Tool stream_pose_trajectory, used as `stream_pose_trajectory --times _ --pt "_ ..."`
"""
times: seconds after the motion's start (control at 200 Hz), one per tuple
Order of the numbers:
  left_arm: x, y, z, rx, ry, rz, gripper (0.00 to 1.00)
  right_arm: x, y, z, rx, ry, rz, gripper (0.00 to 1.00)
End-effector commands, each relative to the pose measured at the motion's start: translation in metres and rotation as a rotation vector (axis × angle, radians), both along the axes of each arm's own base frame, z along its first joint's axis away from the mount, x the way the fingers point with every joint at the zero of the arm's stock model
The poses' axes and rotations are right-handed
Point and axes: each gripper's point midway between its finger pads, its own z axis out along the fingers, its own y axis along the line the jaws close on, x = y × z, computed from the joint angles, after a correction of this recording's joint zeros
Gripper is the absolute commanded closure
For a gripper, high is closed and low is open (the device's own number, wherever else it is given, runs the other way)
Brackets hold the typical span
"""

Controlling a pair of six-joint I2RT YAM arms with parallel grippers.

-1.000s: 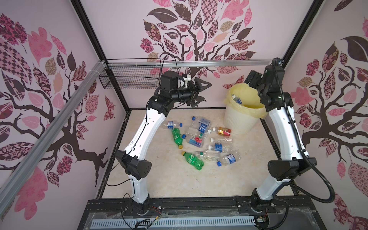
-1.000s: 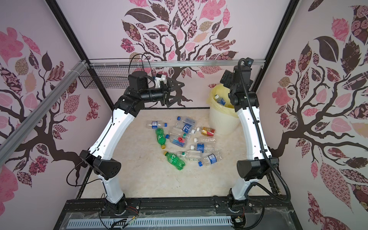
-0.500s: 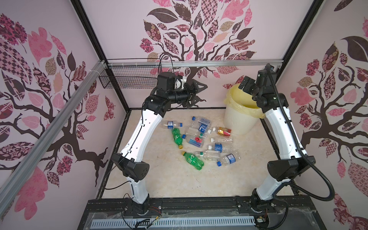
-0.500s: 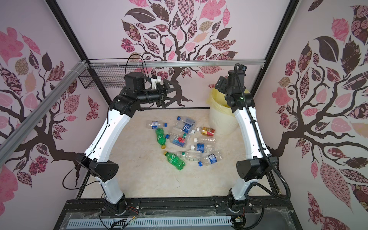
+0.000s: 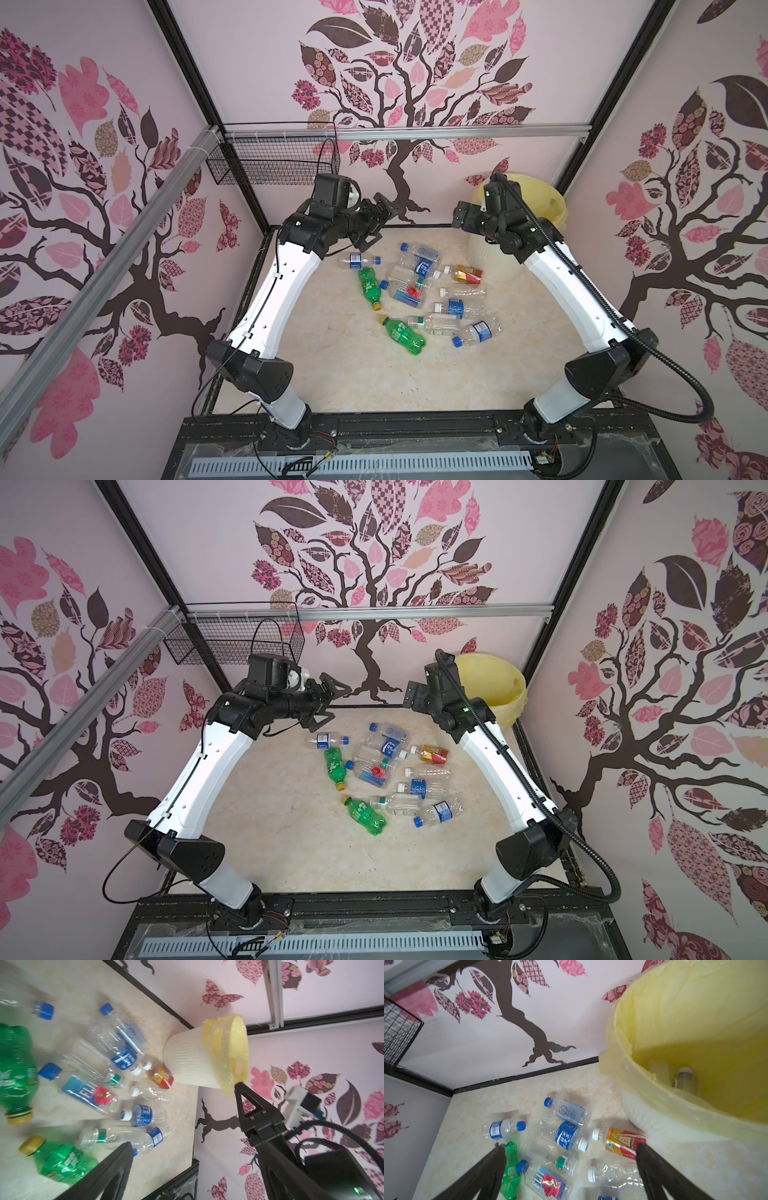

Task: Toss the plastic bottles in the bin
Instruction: 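Swing the right gripper back over the pile while the left lowers toward bottles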

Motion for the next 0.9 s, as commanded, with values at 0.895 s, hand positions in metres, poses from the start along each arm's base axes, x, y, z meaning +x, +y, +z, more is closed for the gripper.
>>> stream_pose_trajectory --times 0.895 --pt "0.029 0.199 -0.191 0.510 0.269 0.496 0.03 -0.046 0.077 -0.043 -0.076 0.123 0.221 0.00"
